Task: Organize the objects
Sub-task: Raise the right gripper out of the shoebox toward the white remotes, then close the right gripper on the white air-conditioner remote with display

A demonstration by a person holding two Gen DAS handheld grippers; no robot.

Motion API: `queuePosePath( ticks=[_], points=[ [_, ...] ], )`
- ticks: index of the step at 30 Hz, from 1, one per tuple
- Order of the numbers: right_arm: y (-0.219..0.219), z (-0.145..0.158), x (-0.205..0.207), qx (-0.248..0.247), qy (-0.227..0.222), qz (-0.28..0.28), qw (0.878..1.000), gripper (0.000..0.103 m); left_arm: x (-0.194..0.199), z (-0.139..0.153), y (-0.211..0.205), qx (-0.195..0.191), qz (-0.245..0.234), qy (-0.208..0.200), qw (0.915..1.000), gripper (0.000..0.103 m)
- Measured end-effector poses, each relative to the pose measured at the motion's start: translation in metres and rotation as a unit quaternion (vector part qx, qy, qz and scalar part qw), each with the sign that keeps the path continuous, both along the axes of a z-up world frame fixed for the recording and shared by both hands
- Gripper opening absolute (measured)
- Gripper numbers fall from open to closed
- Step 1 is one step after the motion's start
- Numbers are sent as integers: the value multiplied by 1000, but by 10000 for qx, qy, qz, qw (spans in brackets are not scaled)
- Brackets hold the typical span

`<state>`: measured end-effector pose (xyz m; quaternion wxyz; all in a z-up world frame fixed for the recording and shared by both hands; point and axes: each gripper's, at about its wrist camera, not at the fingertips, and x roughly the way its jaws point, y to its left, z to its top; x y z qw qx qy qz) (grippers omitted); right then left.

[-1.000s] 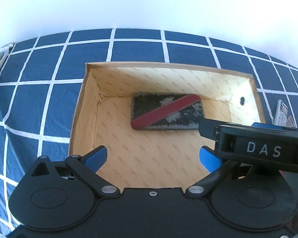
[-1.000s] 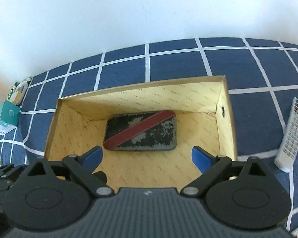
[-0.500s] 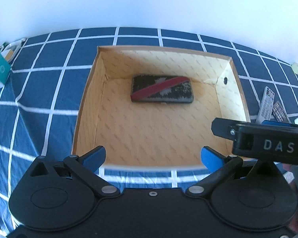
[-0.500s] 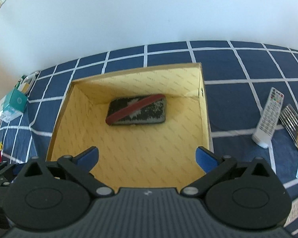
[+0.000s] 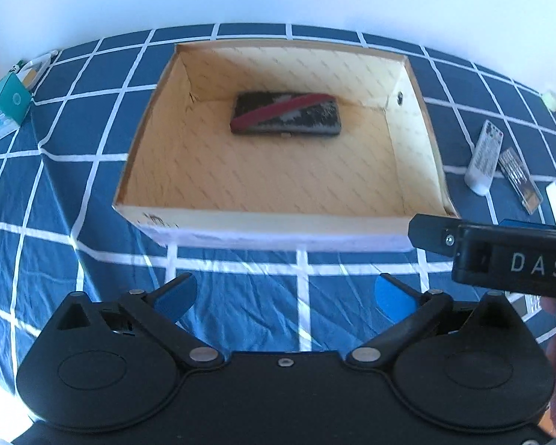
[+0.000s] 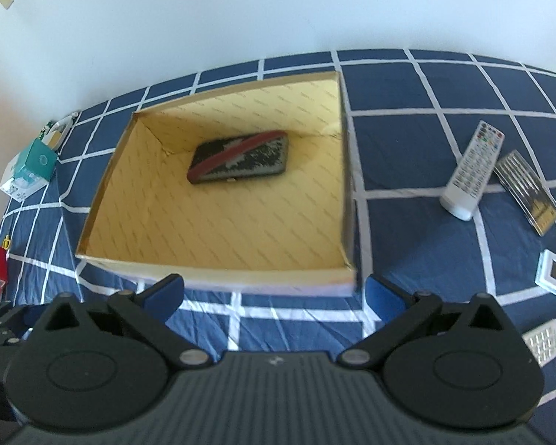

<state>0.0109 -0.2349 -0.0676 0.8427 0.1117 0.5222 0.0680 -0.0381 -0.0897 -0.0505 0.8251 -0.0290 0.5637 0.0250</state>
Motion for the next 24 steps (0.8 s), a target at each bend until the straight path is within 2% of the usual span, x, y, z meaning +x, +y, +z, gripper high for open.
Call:
queuePosePath(
  ticks=[12, 24],
  points=[
    [-91, -18, -24, -196, 219, 193, 9994, 103, -24, -27, -91, -73, 119, 320, 9994, 103],
    [-199, -45, -47, -319, 581, 208, 9976, 103, -28, -57, -191, -119, 179, 550, 9983, 103]
  ],
)
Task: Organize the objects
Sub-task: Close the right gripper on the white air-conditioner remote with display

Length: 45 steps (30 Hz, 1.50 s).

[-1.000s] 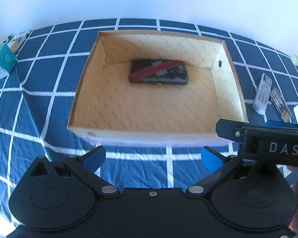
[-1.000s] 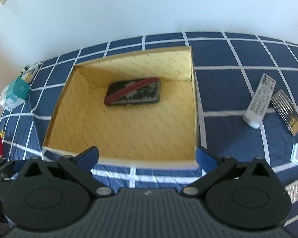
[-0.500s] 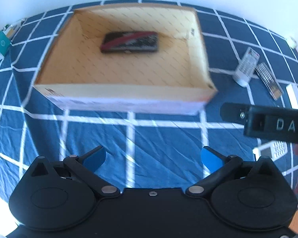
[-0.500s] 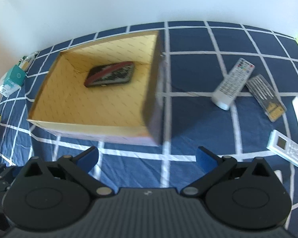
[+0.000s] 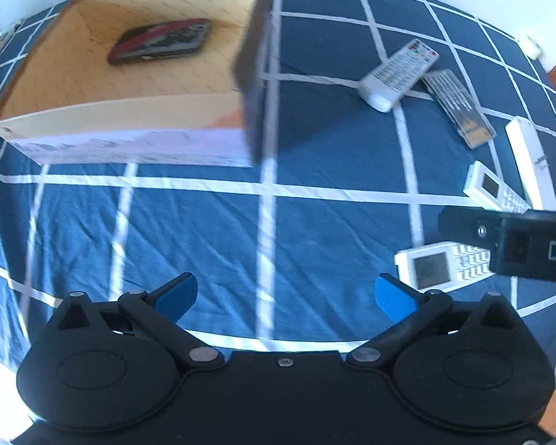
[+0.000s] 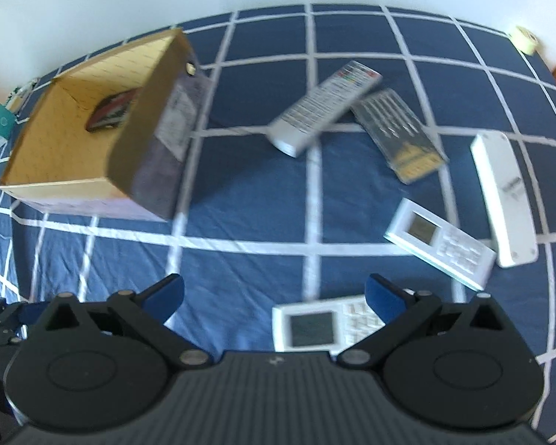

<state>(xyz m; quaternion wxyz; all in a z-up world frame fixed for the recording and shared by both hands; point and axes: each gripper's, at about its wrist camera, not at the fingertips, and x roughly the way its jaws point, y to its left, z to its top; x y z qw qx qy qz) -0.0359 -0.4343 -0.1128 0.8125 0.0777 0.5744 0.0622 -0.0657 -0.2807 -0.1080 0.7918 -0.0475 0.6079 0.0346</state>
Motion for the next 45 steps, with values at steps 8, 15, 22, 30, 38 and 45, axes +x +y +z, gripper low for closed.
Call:
queuePosePath(
  ticks=[8, 15, 22, 30, 38, 45],
  points=[
    [-44, -21, -3, -120, 202, 105, 9997, 103, -1, -20, -40, -74, 146, 146, 9998, 103],
    [-62, -46, 0, -207, 484, 232, 9983, 103, 0, -41, -59, -152, 249, 318, 9991, 103],
    [-69, -64, 4, -144, 722, 375, 9966, 100, 3, -56, -76, -322, 273, 487, 9979, 103],
    [-70, -80, 12, -4, 891, 577, 9944, 94, 9, -73, -86, -520, 366, 656, 9958, 103],
    [-65, -92, 19, 119, 1073, 644, 9921, 82, 21, -85, -97, -766, 335, 777, 9935, 99],
    [-68, -93, 25, 144, 1119, 672, 9913, 74, 31, -89, -105, -893, 243, 808, 9924, 91]
  ],
)
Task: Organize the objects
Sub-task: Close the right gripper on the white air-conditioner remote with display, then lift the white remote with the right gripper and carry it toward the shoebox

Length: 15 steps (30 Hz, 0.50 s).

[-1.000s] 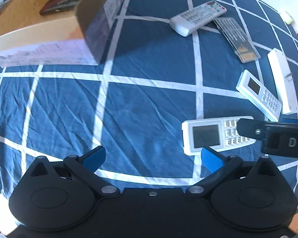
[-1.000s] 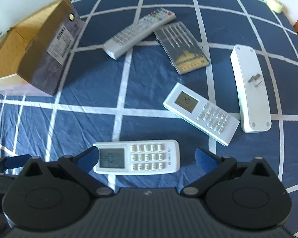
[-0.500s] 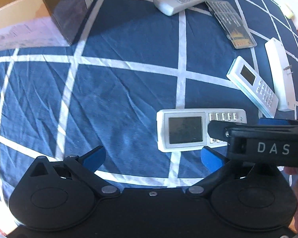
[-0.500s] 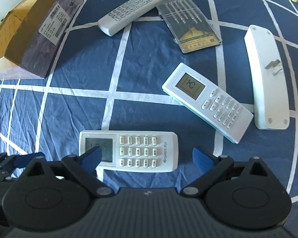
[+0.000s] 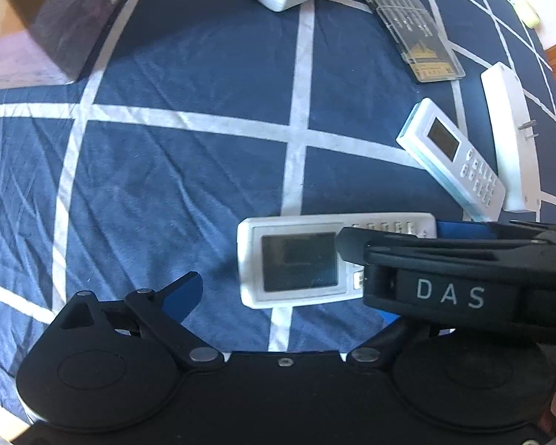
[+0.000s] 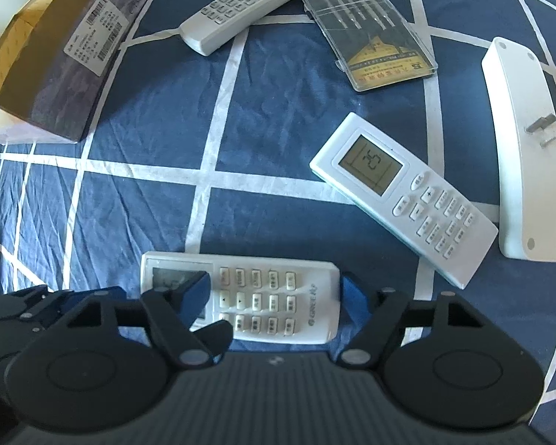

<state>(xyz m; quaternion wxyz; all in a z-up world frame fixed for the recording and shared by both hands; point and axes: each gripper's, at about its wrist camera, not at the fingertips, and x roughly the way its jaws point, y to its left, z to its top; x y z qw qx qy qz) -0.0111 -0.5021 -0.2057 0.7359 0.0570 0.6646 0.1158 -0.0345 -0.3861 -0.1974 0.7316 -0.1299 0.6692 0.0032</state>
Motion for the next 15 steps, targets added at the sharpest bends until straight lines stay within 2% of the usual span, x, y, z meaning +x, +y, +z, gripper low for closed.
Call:
queuePosePath(
  ticks=[7, 9, 15],
  points=[
    [0, 1, 1, -1, 63, 2, 10000, 74, 4, 1, -2, -132, -7, 47, 9999, 84],
    [1, 1, 2, -25, 83, -15, 10000, 74, 5, 2, -3, -161, -20, 23, 9999, 77],
    [-1, -1, 2, 30, 135, -96, 9999, 74, 7, 3, -3, -237, -47, 0, 9997, 76]
  ],
)
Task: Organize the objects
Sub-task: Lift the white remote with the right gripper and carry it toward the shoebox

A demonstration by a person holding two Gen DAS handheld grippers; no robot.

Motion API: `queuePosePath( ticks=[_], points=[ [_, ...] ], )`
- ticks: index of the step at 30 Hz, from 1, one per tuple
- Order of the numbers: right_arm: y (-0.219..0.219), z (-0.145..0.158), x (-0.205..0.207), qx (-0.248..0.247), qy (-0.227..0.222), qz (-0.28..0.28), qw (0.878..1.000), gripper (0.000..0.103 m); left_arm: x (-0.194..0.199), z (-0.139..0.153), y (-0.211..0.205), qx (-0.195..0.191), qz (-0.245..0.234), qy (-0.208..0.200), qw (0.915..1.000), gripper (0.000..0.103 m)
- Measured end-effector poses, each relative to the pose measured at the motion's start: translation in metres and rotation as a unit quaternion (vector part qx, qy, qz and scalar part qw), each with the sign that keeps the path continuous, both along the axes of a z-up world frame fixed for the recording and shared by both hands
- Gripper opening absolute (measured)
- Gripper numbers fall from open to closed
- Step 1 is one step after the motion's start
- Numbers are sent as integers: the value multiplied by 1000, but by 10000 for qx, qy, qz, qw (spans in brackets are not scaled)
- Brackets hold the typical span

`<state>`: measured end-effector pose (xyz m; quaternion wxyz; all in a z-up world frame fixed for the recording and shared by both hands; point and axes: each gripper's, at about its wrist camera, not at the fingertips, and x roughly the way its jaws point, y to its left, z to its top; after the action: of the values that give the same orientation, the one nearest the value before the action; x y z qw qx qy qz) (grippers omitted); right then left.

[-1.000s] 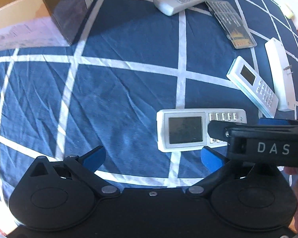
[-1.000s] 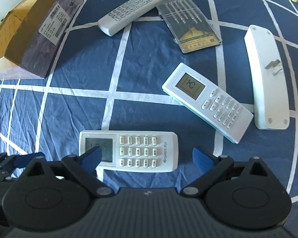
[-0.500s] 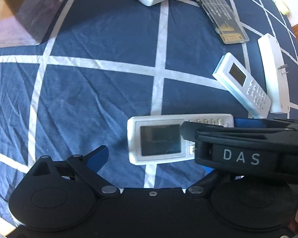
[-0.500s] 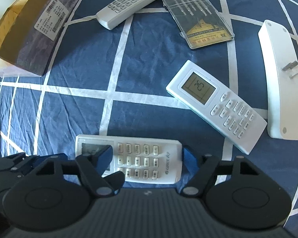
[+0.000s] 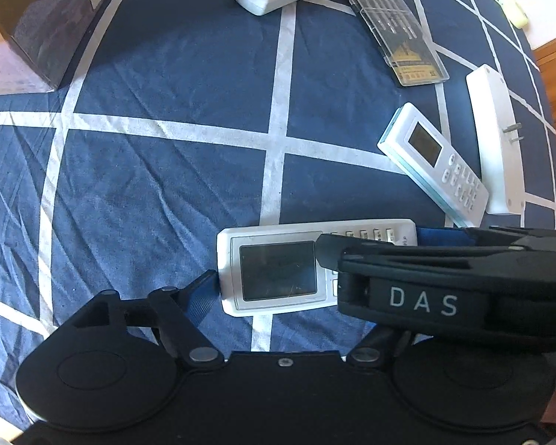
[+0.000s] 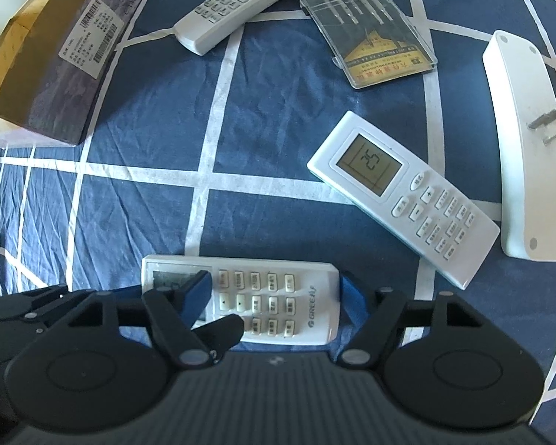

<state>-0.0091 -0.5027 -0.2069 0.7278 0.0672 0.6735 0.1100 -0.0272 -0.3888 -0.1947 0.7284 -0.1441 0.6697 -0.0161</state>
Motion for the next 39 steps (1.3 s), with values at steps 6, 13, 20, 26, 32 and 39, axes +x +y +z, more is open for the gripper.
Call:
queuePosePath(
  ticks=[6, 13, 20, 26, 32, 39],
  points=[
    [-1, -1, 2, 11, 41, -25, 10000, 73, 0, 2, 1, 40, -19, -24, 10000, 76],
    [10, 8, -2, 117, -11, -53, 9999, 73, -2, 14, 10, 180, -34, -76, 9998, 76],
    [32, 34, -2, 233, -187, -72, 9995, 73, -1, 42, 33, 326, -9, -238, 9992, 76],
    [61, 61, 6, 327, -361, -132, 9987, 73, 3, 68, 59, 460, -22, -394, 9982, 76],
    [95, 87, 14, 394, -559, -207, 9974, 73, 9, 96, 93, 566, -98, -587, 9966, 76],
    [139, 110, 24, 447, -745, -406, 9954, 73, 16, 120, 135, 650, -269, -776, 9945, 76]
  ],
)
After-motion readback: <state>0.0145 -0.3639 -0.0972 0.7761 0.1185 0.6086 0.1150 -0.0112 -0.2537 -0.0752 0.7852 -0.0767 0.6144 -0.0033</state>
